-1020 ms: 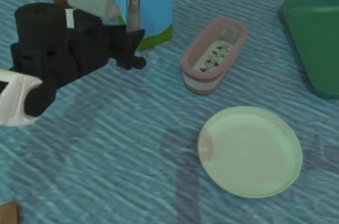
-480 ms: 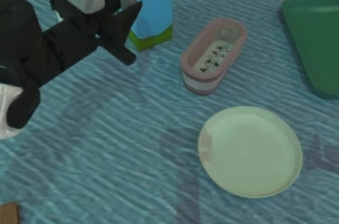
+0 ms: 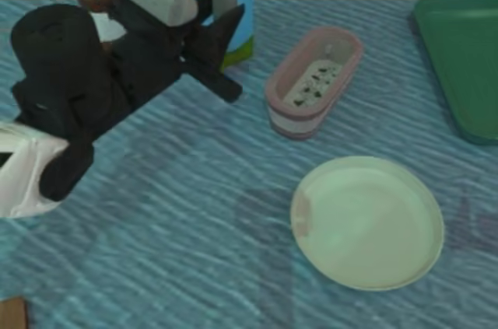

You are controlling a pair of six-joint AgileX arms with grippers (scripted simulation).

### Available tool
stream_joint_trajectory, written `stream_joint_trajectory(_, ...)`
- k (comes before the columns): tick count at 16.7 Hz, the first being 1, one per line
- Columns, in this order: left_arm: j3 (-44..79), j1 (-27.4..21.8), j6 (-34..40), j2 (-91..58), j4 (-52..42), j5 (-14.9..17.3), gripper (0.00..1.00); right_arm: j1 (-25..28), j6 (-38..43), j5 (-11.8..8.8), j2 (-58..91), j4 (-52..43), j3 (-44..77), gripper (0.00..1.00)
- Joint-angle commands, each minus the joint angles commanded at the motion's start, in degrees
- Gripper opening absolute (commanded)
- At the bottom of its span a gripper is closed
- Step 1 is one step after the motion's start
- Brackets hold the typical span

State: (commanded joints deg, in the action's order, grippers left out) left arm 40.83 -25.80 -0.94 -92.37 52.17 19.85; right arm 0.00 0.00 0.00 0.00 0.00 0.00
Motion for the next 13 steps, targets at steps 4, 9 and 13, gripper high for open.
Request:
stream_joint_trajectory(4,0.54,-8.31,0.14,0.94,-0.51,-8.99,0.0,0.0,0.0,0.0,0.0,0.0,0.0,1.0)
stream_joint_trajectory(9,0.69,-10.26,0.19,1.27,-0.64,-10.96,0.0,0.0,0.0,0.0,0.0,0.0,0.0,1.0)
stream_joint_trajectory(13,0.63,-10.22,0.18,1.2,-0.63,-10.92,0.0,0.0,0.0,0.0,0.0,0.0,0.0,1.0)
